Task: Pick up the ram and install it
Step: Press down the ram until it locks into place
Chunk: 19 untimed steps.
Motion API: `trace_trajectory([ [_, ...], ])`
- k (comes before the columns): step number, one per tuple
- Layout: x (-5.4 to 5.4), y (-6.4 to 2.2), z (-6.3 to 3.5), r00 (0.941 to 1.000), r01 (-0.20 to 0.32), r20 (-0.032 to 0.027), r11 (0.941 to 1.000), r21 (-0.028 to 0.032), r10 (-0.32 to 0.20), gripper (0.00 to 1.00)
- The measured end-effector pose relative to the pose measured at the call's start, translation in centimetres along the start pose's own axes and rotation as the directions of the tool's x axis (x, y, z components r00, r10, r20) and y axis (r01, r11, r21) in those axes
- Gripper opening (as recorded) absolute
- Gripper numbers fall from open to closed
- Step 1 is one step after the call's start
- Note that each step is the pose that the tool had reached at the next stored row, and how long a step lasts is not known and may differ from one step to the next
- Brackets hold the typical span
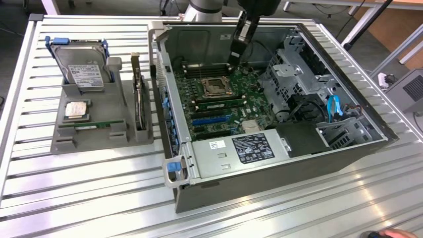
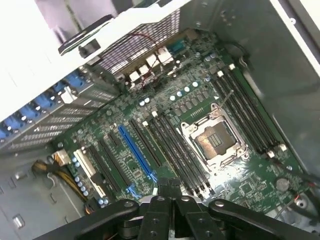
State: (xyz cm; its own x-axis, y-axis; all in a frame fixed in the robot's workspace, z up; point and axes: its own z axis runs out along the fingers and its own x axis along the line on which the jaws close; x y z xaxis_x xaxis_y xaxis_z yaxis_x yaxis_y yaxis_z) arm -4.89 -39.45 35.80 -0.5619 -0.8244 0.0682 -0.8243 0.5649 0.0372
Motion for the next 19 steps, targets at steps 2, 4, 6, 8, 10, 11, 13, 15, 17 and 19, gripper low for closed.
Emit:
trace_trajectory([
  [2,0.00,0.00,0.01,0.9983,-0.057,0.0017,0.9983,-0.0035,0.057,0.11],
  [4,0.00,0.00,0.01,0.9951,-0.099,0.0027,0.9951,-0.0062,0.099,0.11],
  [6,0.00,0.00,0.01,0.9925,-0.122,0.0035,0.9925,-0.0077,0.122,0.11],
  [8,0.00,0.00,0.01,0.9878,-0.155,0.0046,0.9878,-0.0100,0.155,0.11],
  [10,-0.02,0.00,0.01,0.9876,-0.157,0.0014,0.9876,-0.0071,0.157,0.11],
  [11,-0.02,0.00,0.02,0.9875,-0.157,-0.0002,0.9875,-0.0055,0.157,0.11],
  [13,-0.02,0.02,0.01,0.9761,-0.217,0.0002,0.9761,-0.0091,0.217,0.11],
  [15,-0.02,0.01,0.01,0.9645,-0.264,0.0012,0.9645,-0.0128,0.264,0.11],
  [17,-0.02,0.01,0.01,0.9574,-0.289,0.0023,0.9574,-0.0143,0.289,0.11],
  [19,-0.04,0.02,0.01,0.9460,-0.324,0.0083,0.9460,-0.0130,0.324,0.11],
])
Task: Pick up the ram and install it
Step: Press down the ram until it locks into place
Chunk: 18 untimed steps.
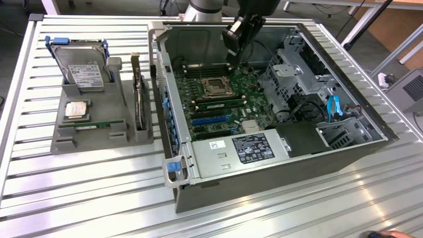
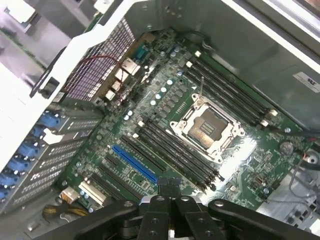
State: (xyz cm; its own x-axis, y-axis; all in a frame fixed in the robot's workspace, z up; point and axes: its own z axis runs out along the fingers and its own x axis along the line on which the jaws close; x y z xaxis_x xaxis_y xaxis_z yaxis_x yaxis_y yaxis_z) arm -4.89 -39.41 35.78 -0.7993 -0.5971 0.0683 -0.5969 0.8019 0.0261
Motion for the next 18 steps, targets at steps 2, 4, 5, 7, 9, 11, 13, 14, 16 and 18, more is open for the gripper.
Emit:
trace_trajectory([
  [2,-0.01,0.00,0.00,0.9992,-0.038,0.0073,0.9993,0.0020,0.038,0.11],
  [4,-0.01,0.00,0.00,0.9971,-0.075,0.0133,0.9972,0.0027,0.075,0.11],
  [5,-0.01,0.01,0.00,0.9959,-0.089,0.0163,0.9960,0.0034,0.089,0.11],
  [7,-0.02,0.01,0.00,0.9921,-0.124,0.0240,0.9923,0.0050,0.123,0.11],
  [9,-0.02,0.01,0.00,0.9888,-0.147,0.0281,0.9892,0.0055,0.146,0.11],
  [11,-0.03,0.01,0.00,0.9838,-0.177,0.0308,0.9842,0.0044,0.177,0.11],
  [13,-0.03,0.02,0.00,0.9757,-0.217,0.0335,0.9762,0.0024,0.217,0.11],
  [14,-0.03,0.02,0.00,0.9695,-0.243,0.0340,0.9700,0.0007,0.243,0.11],
  [16,-0.02,0.02,0.00,0.9602,-0.277,0.0344,0.9607,-0.0018,0.277,0.11],
  [18,-0.03,0.02,0.00,0.9496,-0.312,0.0347,0.9502,-0.0044,0.312,0.11],
])
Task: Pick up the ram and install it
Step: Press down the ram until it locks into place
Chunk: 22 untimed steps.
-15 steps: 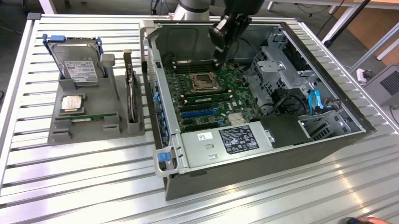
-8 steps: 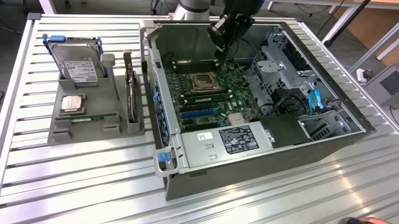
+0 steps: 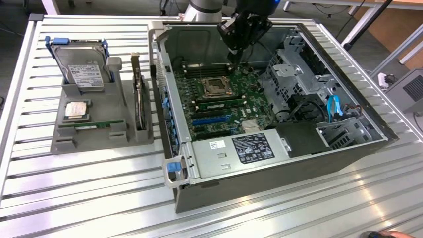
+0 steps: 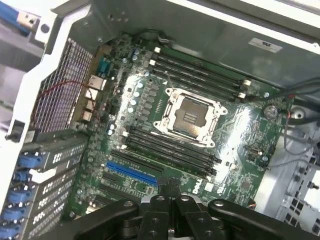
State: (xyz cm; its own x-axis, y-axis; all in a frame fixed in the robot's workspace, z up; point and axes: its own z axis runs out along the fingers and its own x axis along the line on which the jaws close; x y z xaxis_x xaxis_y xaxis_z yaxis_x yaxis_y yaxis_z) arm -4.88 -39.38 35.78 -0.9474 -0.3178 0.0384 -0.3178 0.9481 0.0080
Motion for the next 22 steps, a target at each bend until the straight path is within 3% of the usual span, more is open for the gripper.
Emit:
trace_trajectory([
  [5,0.00,0.00,0.00,0.9962,-0.087,0.0007,0.9962,-0.0033,0.087,0.11],
  [11,0.00,0.00,0.00,0.9860,-0.167,0.0012,0.9860,-0.0064,0.167,0.11],
  [14,0.00,0.00,0.00,0.9768,-0.214,0.0015,0.9768,-0.0082,0.214,0.11],
  [18,0.00,0.00,0.00,0.9587,-0.284,0.0019,0.9586,-0.0111,0.284,0.11],
  [20,0.00,0.00,0.00,0.9467,-0.322,0.0020,0.9466,-0.0125,0.322,0.11],
  [22,-0.01,0.00,0.00,0.9397,-0.342,0.0019,0.9397,-0.0134,0.342,0.11],
])
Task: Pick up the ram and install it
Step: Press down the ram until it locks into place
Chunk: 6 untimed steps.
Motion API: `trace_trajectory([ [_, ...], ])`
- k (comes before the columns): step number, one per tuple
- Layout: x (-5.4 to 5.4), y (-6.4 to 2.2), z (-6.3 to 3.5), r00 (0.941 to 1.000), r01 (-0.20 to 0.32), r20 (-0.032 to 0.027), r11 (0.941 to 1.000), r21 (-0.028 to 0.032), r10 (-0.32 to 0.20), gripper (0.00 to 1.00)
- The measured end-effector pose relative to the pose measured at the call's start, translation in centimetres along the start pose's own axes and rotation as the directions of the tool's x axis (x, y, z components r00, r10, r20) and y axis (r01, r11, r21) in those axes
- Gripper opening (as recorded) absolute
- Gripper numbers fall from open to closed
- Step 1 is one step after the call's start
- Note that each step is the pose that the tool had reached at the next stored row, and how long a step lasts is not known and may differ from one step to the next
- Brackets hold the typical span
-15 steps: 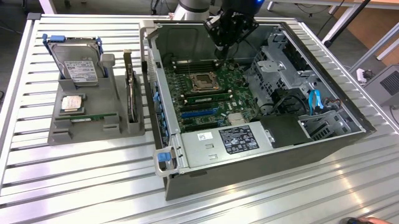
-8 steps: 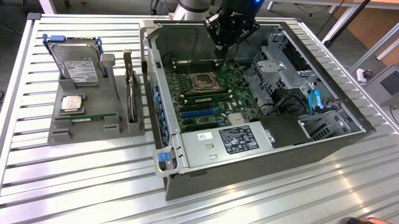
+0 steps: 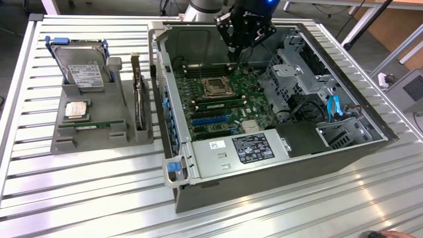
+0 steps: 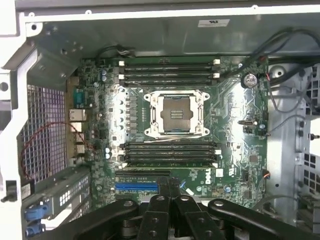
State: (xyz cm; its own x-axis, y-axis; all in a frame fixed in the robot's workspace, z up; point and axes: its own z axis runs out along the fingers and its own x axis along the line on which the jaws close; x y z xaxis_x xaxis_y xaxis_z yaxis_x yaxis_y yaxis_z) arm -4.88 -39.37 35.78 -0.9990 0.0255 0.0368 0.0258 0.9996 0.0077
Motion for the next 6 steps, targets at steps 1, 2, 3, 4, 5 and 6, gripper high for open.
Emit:
trace_trajectory([
  [1,0.00,0.00,0.00,1.0000,-0.001,0.0000,1.0000,-0.0001,0.001,0.11],
  [2,0.00,0.00,0.00,1.0000,-0.001,0.0000,1.0000,-0.0001,0.001,0.11],
  [3,0.00,0.00,0.00,1.0000,-0.001,0.0000,1.0000,-0.0001,0.001,0.11],
  [4,0.00,0.00,0.00,1.0000,-0.001,0.0000,1.0000,-0.0001,0.001,0.11],
  [5,0.00,0.00,0.00,1.0000,-0.001,0.0000,1.0000,0.0000,0.001,0.11],
  [6,0.00,0.00,0.00,1.0000,-0.001,0.0000,1.0000,0.0000,0.001,0.11],
])
